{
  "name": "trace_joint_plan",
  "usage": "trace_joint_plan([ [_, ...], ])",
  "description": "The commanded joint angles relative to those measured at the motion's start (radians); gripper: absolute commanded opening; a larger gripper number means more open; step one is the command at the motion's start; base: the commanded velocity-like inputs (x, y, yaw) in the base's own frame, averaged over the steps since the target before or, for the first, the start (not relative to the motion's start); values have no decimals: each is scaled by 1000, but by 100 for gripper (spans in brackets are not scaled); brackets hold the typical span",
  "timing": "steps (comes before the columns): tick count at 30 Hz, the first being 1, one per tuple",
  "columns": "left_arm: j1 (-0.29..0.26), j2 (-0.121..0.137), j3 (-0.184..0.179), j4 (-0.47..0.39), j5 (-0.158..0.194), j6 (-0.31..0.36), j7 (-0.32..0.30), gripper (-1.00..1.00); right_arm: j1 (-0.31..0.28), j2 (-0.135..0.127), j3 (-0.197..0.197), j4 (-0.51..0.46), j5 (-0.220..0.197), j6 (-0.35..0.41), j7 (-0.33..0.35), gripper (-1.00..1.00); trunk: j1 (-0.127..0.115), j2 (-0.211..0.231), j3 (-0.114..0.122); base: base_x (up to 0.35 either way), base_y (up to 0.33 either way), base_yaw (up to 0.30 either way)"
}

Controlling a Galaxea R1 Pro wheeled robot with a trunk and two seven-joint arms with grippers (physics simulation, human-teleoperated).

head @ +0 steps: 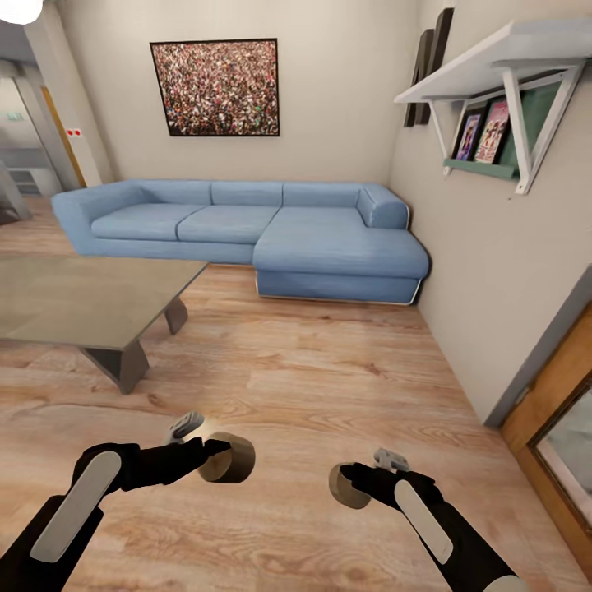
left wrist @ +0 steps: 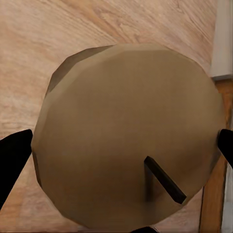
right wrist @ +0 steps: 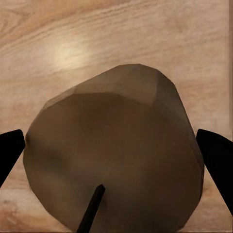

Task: Place each of the two pumpkins and all three candles from the living room inside a cabinet in the living room (use any cabinet), then make sure every cabinet is closed, and position the cauldron so it is next to a table in the living room.

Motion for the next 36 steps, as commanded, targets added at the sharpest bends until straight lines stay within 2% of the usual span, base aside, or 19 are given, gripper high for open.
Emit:
trace_joint_plan([
  [1, -1, 0, -1, -1, 10, 1, 12, -100, -1, -1, 4, -2, -11, 1, -10, -100, -1, 0, 2, -319, 0, 0],
  [18, -1, -1, -1, -1, 9, 1, 12, -100, -1, -1, 3, -3, -12, -10, -10, -100, -9, 4, 59, -325, 0, 0],
  [20, -1, -2, -1, -1, 9, 1, 12, -100, -1, -1, -6, -3, -13, -13, -9, -100, -10, 4, 66, -319, 0, 0],
  [23, -1, -1, -1, -1, 8, 1, 12, -100, -1, 0, -63, -3, -13, -15, -7, -100, -11, 5, 78, -298, 0, 0],
  [25, -1, 0, -1, -1, 7, 1, 12, -100, -1, -1, -83, -3, -12, -16, -6, -100, -12, 5, 85, -158, 0, 6],
  [27, -1, 1, -1, -1, 8, 1, 12, -100, -1, -1, -91, -3, -12, -15, -6, -100, -13, 6, 93, -65, 0, 93],
  [36, -1, 0, -1, -1, 13, 1, 12, -100, -1, -1, -98, -3, -14, -13, -6, -100, -13, 6, 93, -44, 0, 251],
])
